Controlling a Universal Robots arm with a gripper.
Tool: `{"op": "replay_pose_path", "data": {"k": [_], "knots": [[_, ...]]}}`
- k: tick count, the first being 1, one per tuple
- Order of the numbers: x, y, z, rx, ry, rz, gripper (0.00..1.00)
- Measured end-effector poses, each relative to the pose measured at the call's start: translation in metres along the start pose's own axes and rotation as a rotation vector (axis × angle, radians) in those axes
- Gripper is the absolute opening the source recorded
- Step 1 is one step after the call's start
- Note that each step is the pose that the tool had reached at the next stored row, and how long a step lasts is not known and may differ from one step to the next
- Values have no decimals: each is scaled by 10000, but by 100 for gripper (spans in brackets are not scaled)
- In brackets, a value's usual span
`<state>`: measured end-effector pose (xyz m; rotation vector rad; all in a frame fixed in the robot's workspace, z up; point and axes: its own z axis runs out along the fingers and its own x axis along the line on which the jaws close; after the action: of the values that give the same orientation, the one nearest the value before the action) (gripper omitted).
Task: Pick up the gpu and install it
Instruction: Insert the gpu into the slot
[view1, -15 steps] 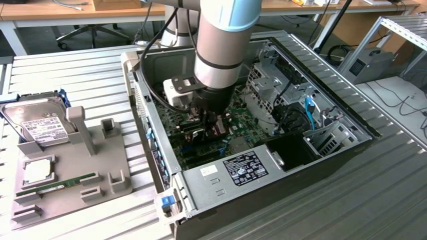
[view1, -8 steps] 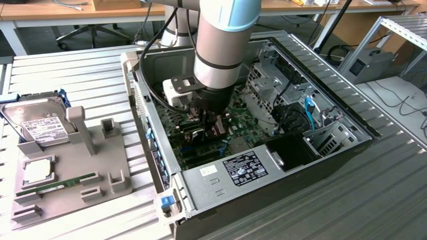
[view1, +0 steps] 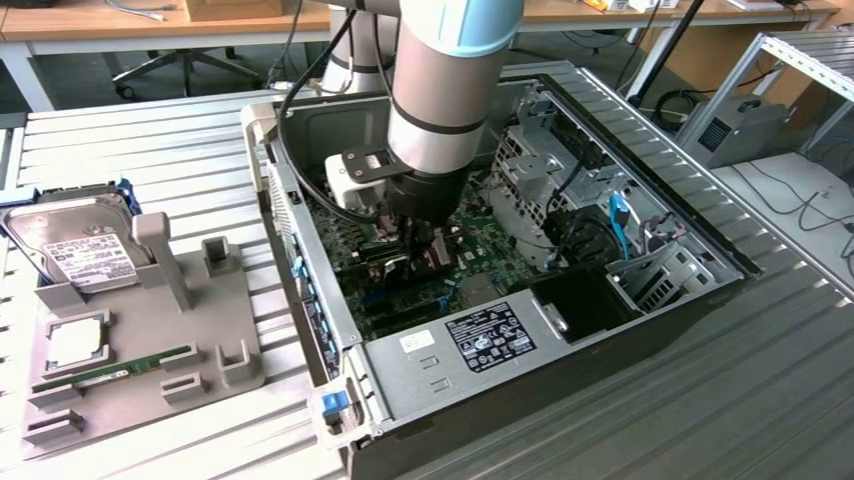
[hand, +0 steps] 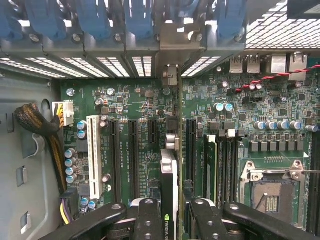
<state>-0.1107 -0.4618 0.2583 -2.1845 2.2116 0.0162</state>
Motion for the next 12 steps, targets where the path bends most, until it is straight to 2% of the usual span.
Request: {"op": "replay_pose_path", "data": {"k": [3,12], "knots": [[2,0,2,10,1,-1,27],[6,14,26,144,1,-11,27]]}}
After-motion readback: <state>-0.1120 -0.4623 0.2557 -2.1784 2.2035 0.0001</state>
